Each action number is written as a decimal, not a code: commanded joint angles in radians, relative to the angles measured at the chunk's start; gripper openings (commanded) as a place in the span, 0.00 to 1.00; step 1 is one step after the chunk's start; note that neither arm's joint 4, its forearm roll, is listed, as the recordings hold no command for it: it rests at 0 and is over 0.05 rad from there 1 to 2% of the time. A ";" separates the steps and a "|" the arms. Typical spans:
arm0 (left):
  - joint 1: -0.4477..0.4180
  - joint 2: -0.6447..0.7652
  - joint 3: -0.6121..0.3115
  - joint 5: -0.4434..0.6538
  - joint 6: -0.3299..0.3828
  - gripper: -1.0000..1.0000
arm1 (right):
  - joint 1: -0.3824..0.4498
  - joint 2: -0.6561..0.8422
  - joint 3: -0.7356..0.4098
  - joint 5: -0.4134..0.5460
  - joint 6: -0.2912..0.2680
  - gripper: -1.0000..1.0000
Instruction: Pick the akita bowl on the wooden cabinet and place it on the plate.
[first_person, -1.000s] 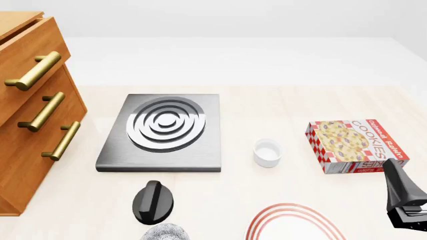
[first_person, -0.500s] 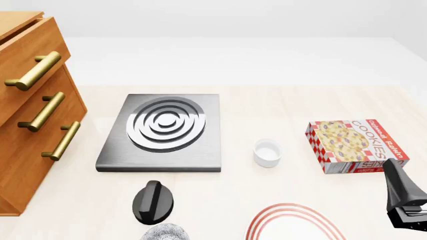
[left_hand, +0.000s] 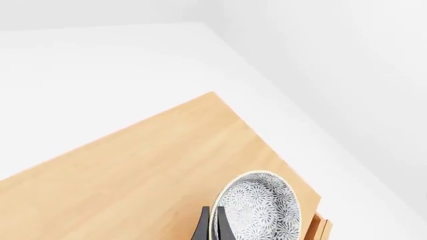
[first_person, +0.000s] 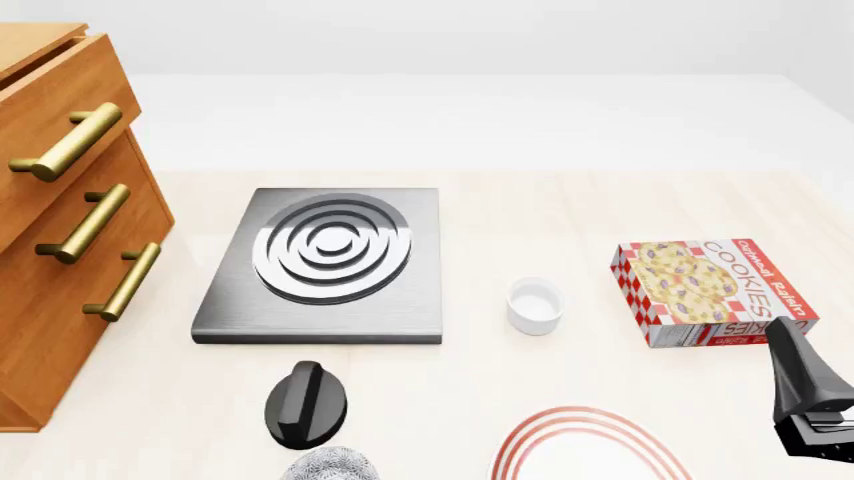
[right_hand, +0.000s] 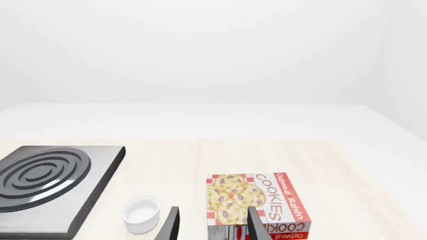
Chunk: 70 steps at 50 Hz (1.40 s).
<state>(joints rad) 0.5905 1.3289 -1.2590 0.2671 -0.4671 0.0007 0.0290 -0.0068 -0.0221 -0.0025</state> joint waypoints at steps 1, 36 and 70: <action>-0.017 -0.034 -0.004 0.006 -0.021 0.00 | 0.000 0.000 0.000 0.000 0.000 1.00; -0.149 -0.140 -0.125 0.129 -0.097 0.00 | 0.000 0.000 0.000 0.000 0.000 1.00; -0.396 -0.158 -0.222 0.177 -0.113 0.00 | 0.000 0.000 0.000 0.000 0.000 1.00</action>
<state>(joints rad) 0.2614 1.1805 -1.4535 0.4322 -0.5870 0.0007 0.0290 -0.0068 -0.0221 -0.0025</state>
